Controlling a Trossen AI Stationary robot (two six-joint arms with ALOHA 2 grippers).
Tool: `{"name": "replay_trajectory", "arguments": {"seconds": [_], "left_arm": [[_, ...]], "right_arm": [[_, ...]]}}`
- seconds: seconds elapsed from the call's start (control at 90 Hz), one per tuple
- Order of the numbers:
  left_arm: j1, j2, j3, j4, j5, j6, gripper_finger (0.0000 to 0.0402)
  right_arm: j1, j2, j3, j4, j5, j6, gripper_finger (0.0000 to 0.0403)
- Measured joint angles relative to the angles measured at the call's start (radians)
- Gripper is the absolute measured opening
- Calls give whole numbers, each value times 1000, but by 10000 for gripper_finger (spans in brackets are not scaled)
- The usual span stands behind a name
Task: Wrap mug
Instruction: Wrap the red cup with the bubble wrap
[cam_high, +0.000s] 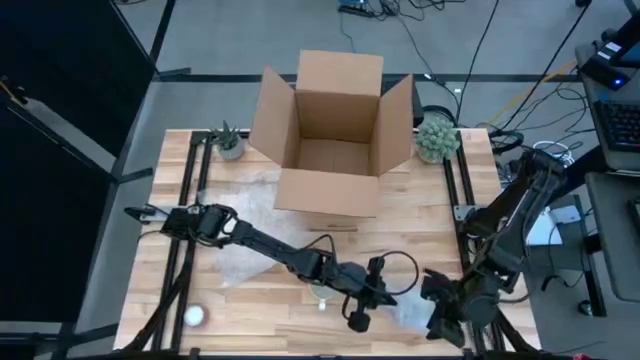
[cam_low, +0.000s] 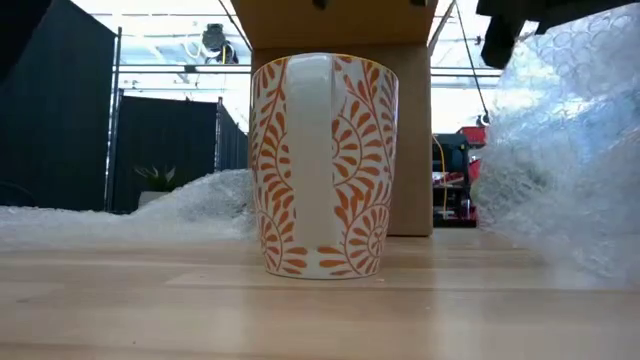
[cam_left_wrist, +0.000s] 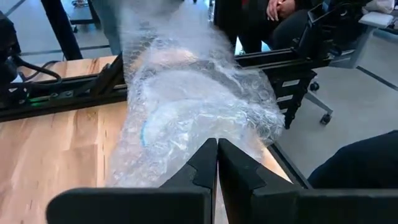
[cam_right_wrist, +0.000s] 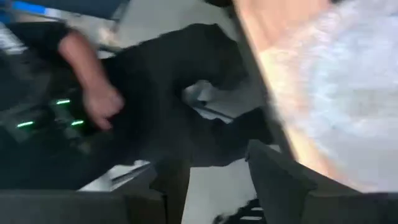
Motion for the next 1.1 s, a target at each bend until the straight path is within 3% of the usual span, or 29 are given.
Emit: {"name": "replay_trajectory", "arguments": {"seconds": [0.178,0.4,0.5,0.756,1.1], "left_arm": [[-2,0,0,-1,2,0,0],[-3,-1,0,-2,7,0,0],[-4,-1,0,-2,18,0,0],[-10,-1,0,-3,19,1,0],[-14,-1,0,-6,19,1,0]], "right_arm": [[-29,-59,65,-57,39,-78,144],[-108,-63,83,-424,251,-168,144],[-140,-25,53,-552,248,-149,144],[-111,87,-55,-318,134,-136,144],[-101,315,-54,-323,150,-168,144]]}}
